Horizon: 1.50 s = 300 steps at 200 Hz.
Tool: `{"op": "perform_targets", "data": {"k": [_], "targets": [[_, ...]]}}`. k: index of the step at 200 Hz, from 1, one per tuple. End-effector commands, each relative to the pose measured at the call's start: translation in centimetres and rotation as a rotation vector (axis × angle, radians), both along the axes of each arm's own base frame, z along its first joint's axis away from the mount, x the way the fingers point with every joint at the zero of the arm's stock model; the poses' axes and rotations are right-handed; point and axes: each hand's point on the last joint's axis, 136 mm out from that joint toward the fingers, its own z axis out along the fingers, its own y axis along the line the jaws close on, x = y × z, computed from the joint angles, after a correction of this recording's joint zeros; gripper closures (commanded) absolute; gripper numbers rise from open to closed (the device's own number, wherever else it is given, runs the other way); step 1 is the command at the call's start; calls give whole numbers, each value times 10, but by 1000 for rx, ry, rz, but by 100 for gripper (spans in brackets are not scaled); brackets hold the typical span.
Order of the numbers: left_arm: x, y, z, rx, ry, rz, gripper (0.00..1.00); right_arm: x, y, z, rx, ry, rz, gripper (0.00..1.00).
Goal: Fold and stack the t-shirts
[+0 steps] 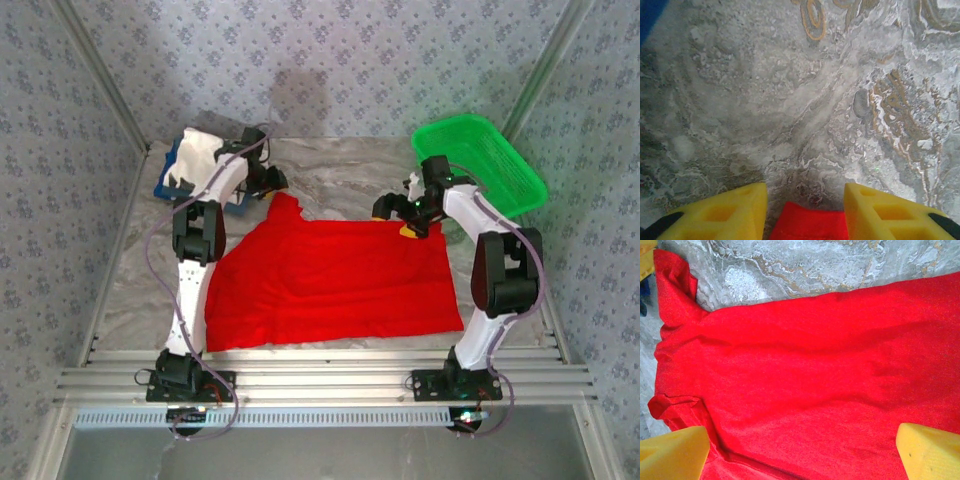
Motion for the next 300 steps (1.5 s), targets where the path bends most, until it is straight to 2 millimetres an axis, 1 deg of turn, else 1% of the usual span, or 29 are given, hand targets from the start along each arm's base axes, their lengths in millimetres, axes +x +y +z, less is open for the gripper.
{"op": "perform_targets", "data": {"k": [1,18,42,56,66,79,89,105,125,134,147,158,179,206,223,232,246,259,285,295,300], "targets": [[-28,-11,-10,-19,97,-50,62,4,-2,5,19,9,-12,2],[-32,-10,-12,-17,106,-45,66,5,-5,4,21,16,-19,2],[-34,-8,-14,-10,112,-47,74,6,-10,2,24,20,-33,2],[-33,-8,-12,-12,104,-54,81,7,-12,1,23,20,-37,2],[-30,-9,-7,-21,90,-60,87,7,-13,0,22,23,-40,2],[-26,-11,4,-33,65,-66,100,6,-17,-5,15,32,-55,2],[-22,-10,16,-37,42,-66,100,6,-23,-10,24,63,-104,2],[-18,-9,39,-62,6,-52,100,7,-42,-24,30,117,-210,2],[-18,-8,69,-72,-51,-58,100,1,-72,-43,-36,182,-302,3],[-19,-4,79,-55,-67,-59,100,-1,-85,-48,-66,201,-341,3],[-22,7,90,-16,-78,-48,100,1,-103,-47,-88,193,-389,3],[-25,16,99,14,-91,-43,100,4,-113,-42,-100,167,-413,3],[-28,30,111,60,-115,-40,100,13,-123,-37,-127,127,-419,4],[-32,45,118,109,-114,-29,100,21,-122,-38,-160,116,-400,4],[-34,46,122,129,-115,-39,100,27,-119,-38,-172,100,-390,4],[-35,43,121,122,-110,-43,100,31,-115,-37,-169,91,-378,4],[-37,34,117,112,-102,-63,100,37,-104,-34,-152,69,-351,4],[-44,24,112,124,-84,-84,100,39,-96,-32,-164,63,-327,4],[-64,-5,100,135,-45,-148,100,36,-85,-30,-180,72,-287,4],[-74,-21,95,127,-26,-174,100,34,-80,-29,-182,79,-277,4],[-80,-25,91,128,-9,-177,100,33,-79,-29,-181,81,-275,4]]}}
